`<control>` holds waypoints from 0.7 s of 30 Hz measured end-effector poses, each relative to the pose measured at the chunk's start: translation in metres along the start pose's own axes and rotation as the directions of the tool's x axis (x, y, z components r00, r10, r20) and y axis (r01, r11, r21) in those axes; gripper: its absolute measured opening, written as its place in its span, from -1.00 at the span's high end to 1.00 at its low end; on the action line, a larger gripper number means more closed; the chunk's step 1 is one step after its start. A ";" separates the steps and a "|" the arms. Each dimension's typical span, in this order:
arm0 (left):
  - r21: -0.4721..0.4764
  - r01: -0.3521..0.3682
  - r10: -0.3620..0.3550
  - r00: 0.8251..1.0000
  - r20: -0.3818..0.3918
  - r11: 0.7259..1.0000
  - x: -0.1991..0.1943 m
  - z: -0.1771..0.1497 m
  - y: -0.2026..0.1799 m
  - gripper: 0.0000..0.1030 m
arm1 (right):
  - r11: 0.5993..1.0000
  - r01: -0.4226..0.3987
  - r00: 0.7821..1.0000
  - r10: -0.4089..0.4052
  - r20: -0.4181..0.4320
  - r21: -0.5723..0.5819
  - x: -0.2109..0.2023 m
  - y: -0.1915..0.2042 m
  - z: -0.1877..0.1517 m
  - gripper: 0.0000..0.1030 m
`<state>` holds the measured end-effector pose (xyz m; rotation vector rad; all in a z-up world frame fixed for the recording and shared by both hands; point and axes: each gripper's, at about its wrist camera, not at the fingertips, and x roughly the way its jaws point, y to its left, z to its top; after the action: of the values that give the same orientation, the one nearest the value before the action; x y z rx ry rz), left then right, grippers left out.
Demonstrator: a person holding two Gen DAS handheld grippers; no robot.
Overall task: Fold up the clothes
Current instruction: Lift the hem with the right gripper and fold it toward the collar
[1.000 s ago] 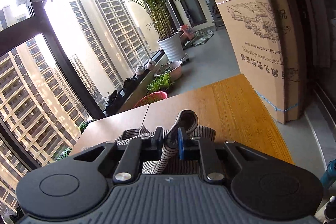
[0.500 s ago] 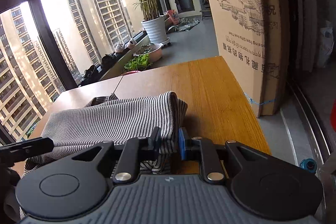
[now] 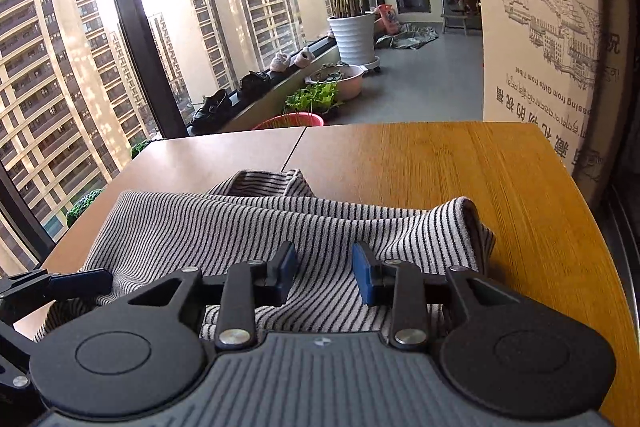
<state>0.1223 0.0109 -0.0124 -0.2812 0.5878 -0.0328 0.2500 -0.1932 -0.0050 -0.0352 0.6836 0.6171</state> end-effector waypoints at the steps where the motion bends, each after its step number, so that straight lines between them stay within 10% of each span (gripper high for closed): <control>1: -0.002 -0.003 0.003 1.000 0.001 1.000 0.001 0.001 0.001 -1.00 | 1.000 0.007 1.000 -0.008 -0.006 -0.010 0.002 0.004 0.003 0.40; 10: -0.038 0.024 -0.023 1.000 0.022 0.999 -0.002 0.000 0.006 -1.00 | 0.991 -0.076 0.985 0.058 0.164 0.105 -0.015 0.015 0.060 0.01; 19: -0.069 0.055 -0.053 0.998 0.030 0.996 -0.004 -0.001 0.013 -1.00 | 0.997 -0.055 0.995 0.060 -0.084 0.058 0.061 0.011 0.056 0.00; 21: -0.080 0.066 -0.064 0.997 0.031 0.995 -0.004 -0.001 0.015 -1.00 | 0.998 -0.044 0.994 0.048 -0.095 0.041 0.065 0.012 0.049 0.34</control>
<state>0.1172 0.0257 -0.0150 -0.3791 0.5520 -0.0678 0.3108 -0.1387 -0.0039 -0.0126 0.7909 0.6493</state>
